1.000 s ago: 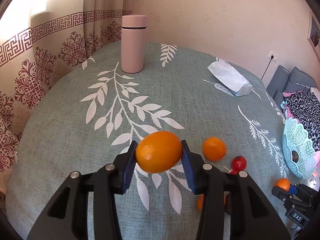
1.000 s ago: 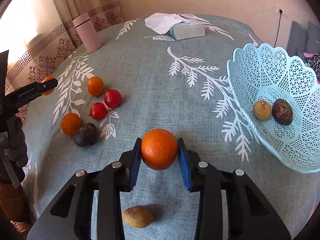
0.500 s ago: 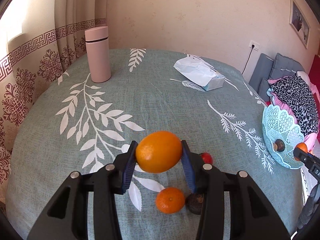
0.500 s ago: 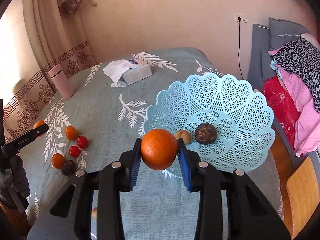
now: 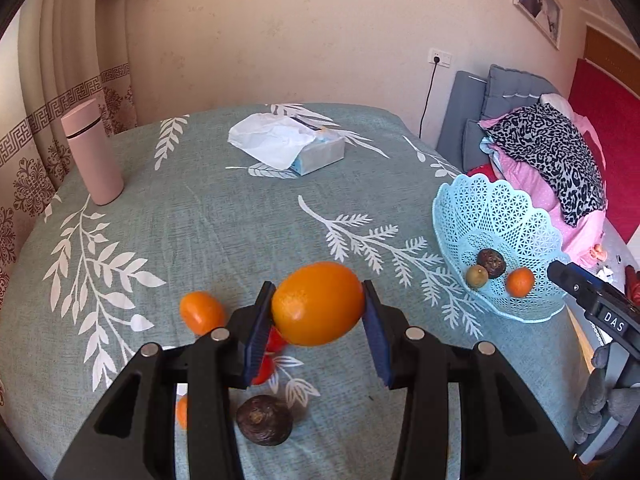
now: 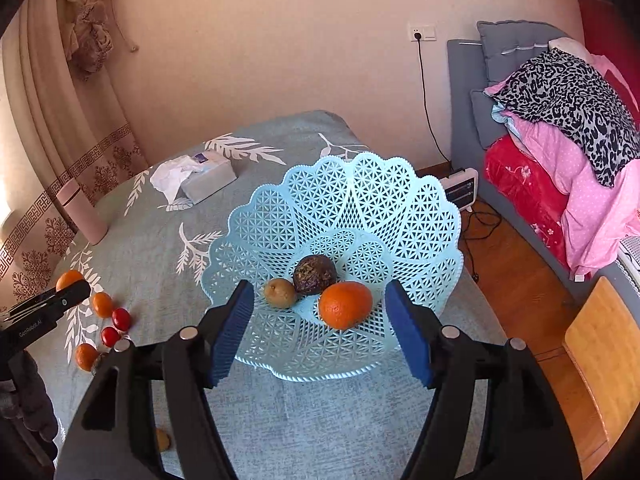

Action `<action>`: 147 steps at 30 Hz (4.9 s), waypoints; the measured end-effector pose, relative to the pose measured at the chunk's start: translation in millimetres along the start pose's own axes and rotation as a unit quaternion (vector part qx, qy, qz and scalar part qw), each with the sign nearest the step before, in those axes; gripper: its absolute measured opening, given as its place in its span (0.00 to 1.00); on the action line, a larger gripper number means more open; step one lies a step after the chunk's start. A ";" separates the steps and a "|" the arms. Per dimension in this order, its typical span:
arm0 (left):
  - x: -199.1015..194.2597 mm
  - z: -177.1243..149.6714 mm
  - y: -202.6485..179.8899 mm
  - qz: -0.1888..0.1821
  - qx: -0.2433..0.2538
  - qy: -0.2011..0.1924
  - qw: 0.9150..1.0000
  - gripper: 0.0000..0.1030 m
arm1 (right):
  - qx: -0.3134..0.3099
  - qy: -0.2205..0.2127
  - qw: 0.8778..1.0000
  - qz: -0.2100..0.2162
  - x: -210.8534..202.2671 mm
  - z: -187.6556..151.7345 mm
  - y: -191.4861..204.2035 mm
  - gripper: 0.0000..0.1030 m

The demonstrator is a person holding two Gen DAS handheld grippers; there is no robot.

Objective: Organize fruits
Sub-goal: 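Lower both oranges into the blue basket and open both tools, then grasp the brown potato with right tool while left tool grasps another orange, then carry potato and orange into the blue basket and open both tools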

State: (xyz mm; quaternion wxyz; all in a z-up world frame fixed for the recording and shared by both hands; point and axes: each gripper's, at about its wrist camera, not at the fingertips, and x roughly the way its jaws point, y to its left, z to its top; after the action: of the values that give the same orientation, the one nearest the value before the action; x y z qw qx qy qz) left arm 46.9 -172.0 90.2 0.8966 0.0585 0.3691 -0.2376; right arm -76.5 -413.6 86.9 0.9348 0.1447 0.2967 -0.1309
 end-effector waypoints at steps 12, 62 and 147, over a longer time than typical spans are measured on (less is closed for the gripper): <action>36.2 19.5 -96.8 -0.092 0.073 0.019 0.993 0.42 | 0.027 -0.013 0.999 -0.015 -12.9 -6.1 -22.1 0.68; -4.1 12.0 117.5 0.086 -0.113 -0.037 0.989 0.95 | -0.210 0.154 0.952 0.159 10.6 -110.6 146.0 0.53; 44.0 9.6 -58.5 0.040 0.085 -0.014 0.995 0.39 | 0.012 -0.013 1.000 -0.018 12.8 1.2 -21.4 0.33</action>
State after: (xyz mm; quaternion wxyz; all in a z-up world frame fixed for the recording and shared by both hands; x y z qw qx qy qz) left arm 52.6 -243.0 71.0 0.9021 0.1458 0.3327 -0.2328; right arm -72.9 -435.8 76.1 0.9341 0.1492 0.2858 -0.1532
